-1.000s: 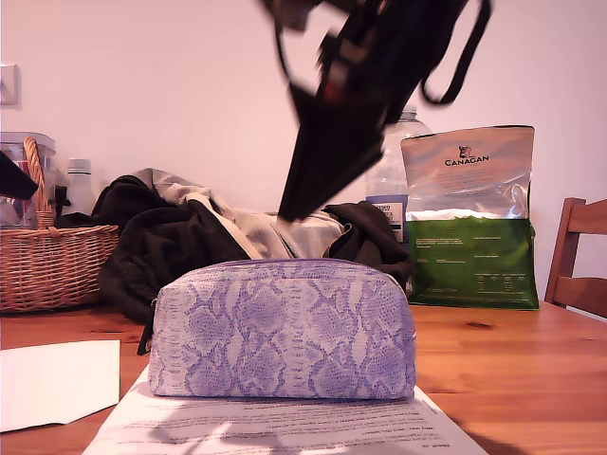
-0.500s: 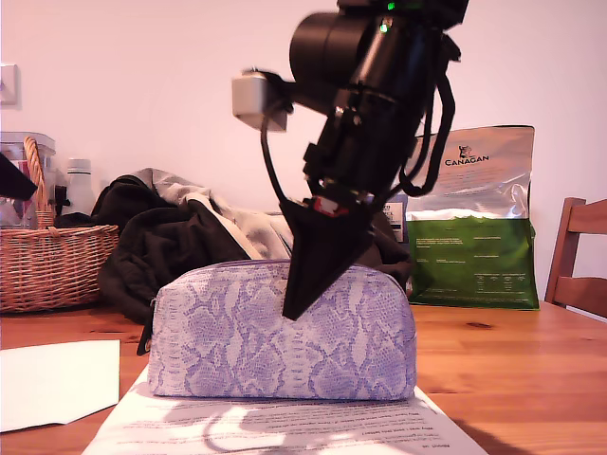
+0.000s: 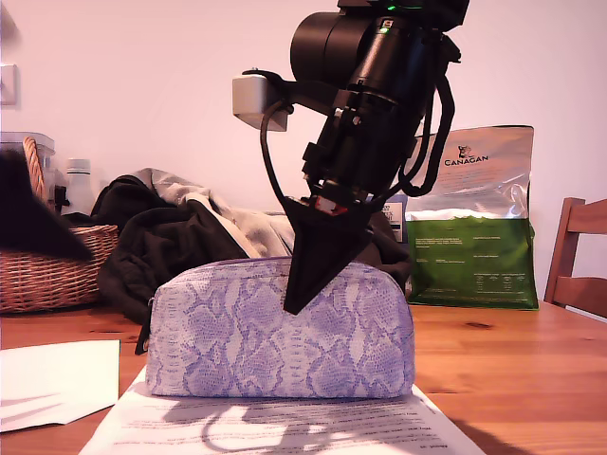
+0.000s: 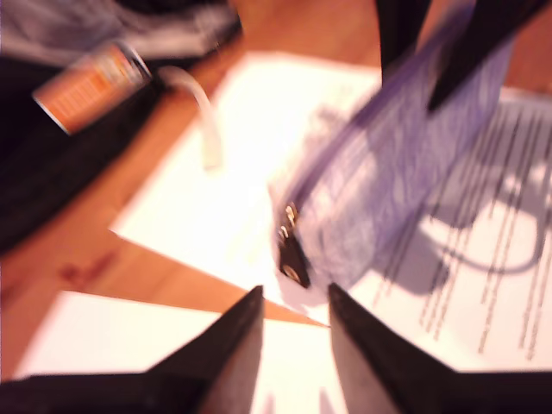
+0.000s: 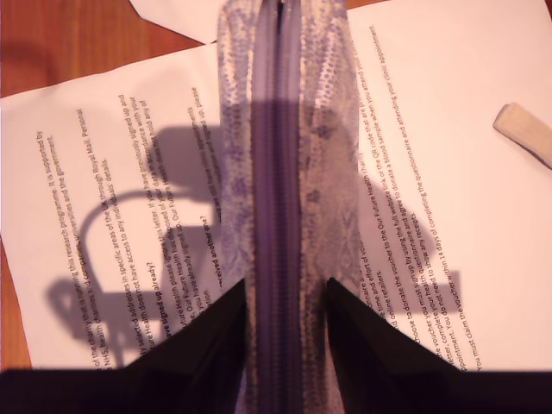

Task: Open the zipper in the zip bag in front of you

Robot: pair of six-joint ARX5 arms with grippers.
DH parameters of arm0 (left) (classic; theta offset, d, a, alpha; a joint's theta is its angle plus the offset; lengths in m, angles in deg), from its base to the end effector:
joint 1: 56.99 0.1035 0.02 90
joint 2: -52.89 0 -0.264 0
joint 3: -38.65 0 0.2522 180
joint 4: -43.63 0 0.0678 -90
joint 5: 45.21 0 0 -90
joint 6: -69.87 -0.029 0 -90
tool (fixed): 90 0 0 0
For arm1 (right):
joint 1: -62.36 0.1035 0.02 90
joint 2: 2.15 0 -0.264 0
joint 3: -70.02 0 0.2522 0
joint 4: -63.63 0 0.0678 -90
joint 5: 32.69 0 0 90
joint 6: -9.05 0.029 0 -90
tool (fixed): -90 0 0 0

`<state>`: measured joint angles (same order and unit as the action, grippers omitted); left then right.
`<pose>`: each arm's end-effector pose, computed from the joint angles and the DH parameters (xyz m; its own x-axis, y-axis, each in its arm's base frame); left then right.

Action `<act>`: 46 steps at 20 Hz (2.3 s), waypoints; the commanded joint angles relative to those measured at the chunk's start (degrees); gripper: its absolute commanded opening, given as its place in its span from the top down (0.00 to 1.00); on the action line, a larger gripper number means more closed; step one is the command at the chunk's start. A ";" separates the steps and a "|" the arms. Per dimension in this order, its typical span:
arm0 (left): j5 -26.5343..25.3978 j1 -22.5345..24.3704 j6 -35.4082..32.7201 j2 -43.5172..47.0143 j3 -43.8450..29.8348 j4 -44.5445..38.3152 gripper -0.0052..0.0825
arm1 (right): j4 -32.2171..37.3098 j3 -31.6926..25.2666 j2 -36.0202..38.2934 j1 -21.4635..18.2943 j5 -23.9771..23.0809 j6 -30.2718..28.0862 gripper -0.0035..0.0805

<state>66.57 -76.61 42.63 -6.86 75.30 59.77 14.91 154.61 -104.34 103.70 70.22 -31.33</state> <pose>0.1776 -0.0747 0.1727 0.5529 -0.5910 -0.5874 0.7906 0.5947 0.1458 0.2620 0.2392 0.1973 0.1463 0.4263 -0.8927 -0.9872 0.1204 -0.1043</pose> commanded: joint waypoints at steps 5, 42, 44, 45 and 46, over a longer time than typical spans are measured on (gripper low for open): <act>0.28 -0.13 -0.17 -9.05 -0.15 -7.15 0.61 | 1.29 0.55 -0.26 0.22 0.11 0.02 0.67; -11.50 -4.76 1.95 -22.91 -0.15 -27.85 0.75 | 1.46 0.55 -0.26 0.26 0.26 0.02 0.67; -10.60 -4.79 1.97 -24.55 -0.15 -28.41 0.75 | 1.46 0.55 -0.26 0.26 0.26 0.02 0.67; -10.45 -4.85 1.97 -25.66 -0.15 -28.96 0.75 | 1.44 0.55 -0.26 0.26 0.24 0.02 0.67; -10.43 -5.01 1.97 -26.69 -0.15 -29.68 0.75 | 1.44 0.55 -0.26 0.26 0.24 0.02 0.67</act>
<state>55.82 -81.31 44.22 -32.21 75.30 30.96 16.20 154.61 -104.34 103.70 70.24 -31.33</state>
